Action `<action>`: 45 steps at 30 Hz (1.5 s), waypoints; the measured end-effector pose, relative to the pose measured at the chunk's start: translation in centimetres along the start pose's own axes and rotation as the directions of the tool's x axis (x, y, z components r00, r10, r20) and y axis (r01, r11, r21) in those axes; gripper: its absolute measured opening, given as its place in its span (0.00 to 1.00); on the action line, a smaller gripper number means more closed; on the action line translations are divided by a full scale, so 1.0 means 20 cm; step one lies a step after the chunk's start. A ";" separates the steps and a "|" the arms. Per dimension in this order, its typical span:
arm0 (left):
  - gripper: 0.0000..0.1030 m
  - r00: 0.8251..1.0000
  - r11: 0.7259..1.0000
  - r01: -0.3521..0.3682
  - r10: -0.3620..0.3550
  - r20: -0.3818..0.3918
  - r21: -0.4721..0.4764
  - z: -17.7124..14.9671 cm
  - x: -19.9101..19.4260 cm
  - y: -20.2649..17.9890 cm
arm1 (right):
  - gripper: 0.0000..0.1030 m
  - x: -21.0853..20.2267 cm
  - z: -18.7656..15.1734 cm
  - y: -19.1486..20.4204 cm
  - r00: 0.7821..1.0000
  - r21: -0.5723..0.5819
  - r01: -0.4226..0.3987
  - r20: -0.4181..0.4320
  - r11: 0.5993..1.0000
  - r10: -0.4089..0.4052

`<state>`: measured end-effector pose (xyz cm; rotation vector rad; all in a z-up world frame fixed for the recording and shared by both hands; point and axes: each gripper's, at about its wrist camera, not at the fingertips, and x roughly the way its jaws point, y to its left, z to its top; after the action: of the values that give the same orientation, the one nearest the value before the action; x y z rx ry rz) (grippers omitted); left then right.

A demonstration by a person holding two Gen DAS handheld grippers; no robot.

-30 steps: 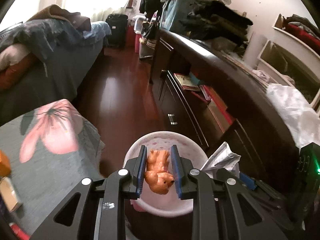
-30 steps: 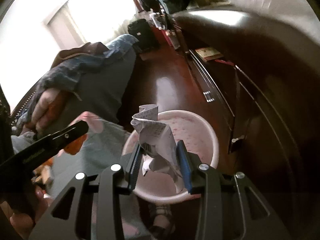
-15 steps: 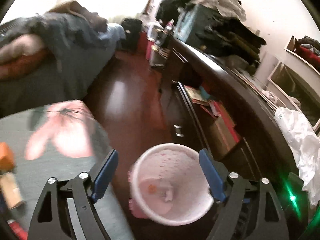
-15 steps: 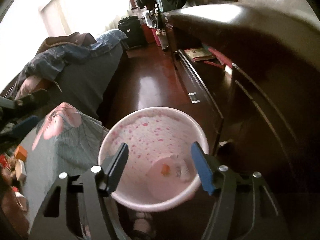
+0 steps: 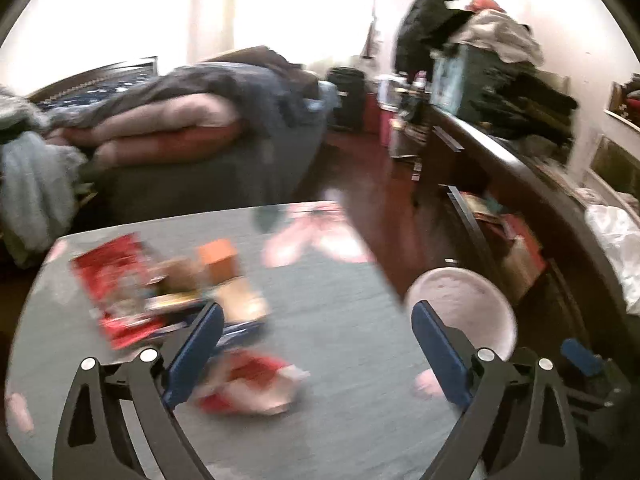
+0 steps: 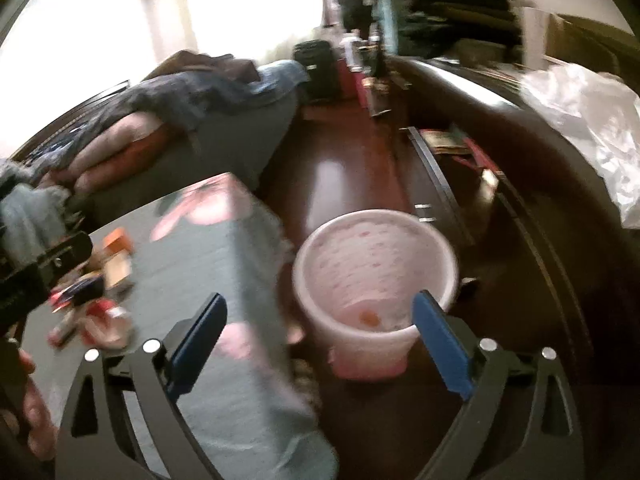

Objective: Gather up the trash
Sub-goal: 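Move both open grippers back over the table, then grasp the red snack wrapper with the left gripper while the right grasps the dark wrapper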

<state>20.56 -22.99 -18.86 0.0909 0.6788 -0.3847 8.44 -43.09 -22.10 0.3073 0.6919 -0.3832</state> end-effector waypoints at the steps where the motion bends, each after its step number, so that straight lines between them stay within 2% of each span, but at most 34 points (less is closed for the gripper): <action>1: 0.94 0.999 0.999 -0.033 0.033 0.004 -0.014 -0.01 -0.02 0.07 | 0.92 -0.02 -0.01 0.04 1.000 -0.014 -0.016 -0.002 1.000 0.016; 5: 0.96 0.992 0.988 -0.126 0.127 0.002 -0.090 -0.02 -0.06 0.34 | 0.92 -0.07 -0.03 0.21 0.998 -0.081 -0.063 -0.007 0.995 0.062; 8: 0.96 0.982 0.969 -0.186 0.186 -0.018 -0.163 0.00 -0.01 0.57 | 0.92 -0.07 -0.03 0.32 0.995 -0.108 -0.097 -0.016 0.989 0.096; 12: 0.96 0.975 0.951 -0.222 0.218 -0.042 -0.214 0.04 0.11 0.77 | 0.92 -0.06 -0.04 0.46 0.992 -0.145 -0.128 -0.025 0.981 0.126; 17: 0.96 0.977 0.955 -0.209 0.198 -0.073 -0.211 0.07 0.31 0.89 | 0.92 0.00 -0.05 0.65 0.987 -0.181 -0.162 -0.050 0.970 0.155; 19: 0.87 0.977 0.953 -0.211 0.198 -0.080 -0.219 0.06 0.35 0.89 | 0.92 0.06 -0.05 0.72 0.983 -0.192 -0.180 -0.073 0.965 0.168; 20: 0.73 0.979 0.955 -0.198 0.183 -0.089 -0.221 0.07 0.38 0.90 | 0.92 0.07 -0.06 0.75 0.981 -0.195 -0.187 -0.081 0.963 0.174; 21: 0.64 0.980 0.956 -0.190 0.173 -0.094 -0.223 0.06 0.39 0.90 | 0.92 0.10 -0.06 0.78 0.979 -0.198 -0.199 -0.091 0.960 0.185; 25: 0.46 0.986 0.954 -0.154 0.130 -0.109 -0.257 0.05 0.44 0.96 | 0.92 0.17 -0.06 0.87 0.968 -0.183 -0.240 -0.123 0.953 0.220; 26: 0.35 0.988 0.953 -0.139 0.114 -0.106 -0.269 0.04 0.44 0.98 | 0.92 0.19 -0.06 0.90 0.962 -0.169 -0.260 -0.135 0.951 0.239; 27: 0.15 0.989 0.952 -0.128 0.103 -0.103 -0.276 0.04 0.43 0.99 | 0.92 0.21 -0.06 0.92 0.956 -0.155 -0.278 -0.145 0.948 0.256; 28: 0.09 0.990 0.952 -0.120 0.095 -0.099 -0.282 0.04 0.43 1.00 | 0.92 0.22 -0.06 0.94 0.949 -0.142 -0.295 -0.156 0.945 0.273; 34: 0.06 0.987 0.933 -0.155 0.162 -0.007 -0.325 0.06 0.26 1.09 | 0.92 0.27 -0.04 1.08 0.924 -0.112 -0.360 -0.182 0.926 0.337; 37: 0.06 0.986 0.926 -0.143 0.165 0.034 -0.349 0.06 0.15 1.15 | 0.92 0.32 -0.04 1.13 0.911 -0.087 -0.379 -0.210 0.921 0.355; 45: 0.07 0.981 0.912 -0.147 0.185 0.063 -0.382 0.02 -0.04 1.29 | 0.92 0.40 -0.01 1.24 0.881 -0.011 -0.431 -0.223 0.902 0.418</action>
<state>29.84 1.01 -19.21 -0.2340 0.6317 -0.0887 24.85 -22.89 -23.89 0.4372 0.8233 0.0945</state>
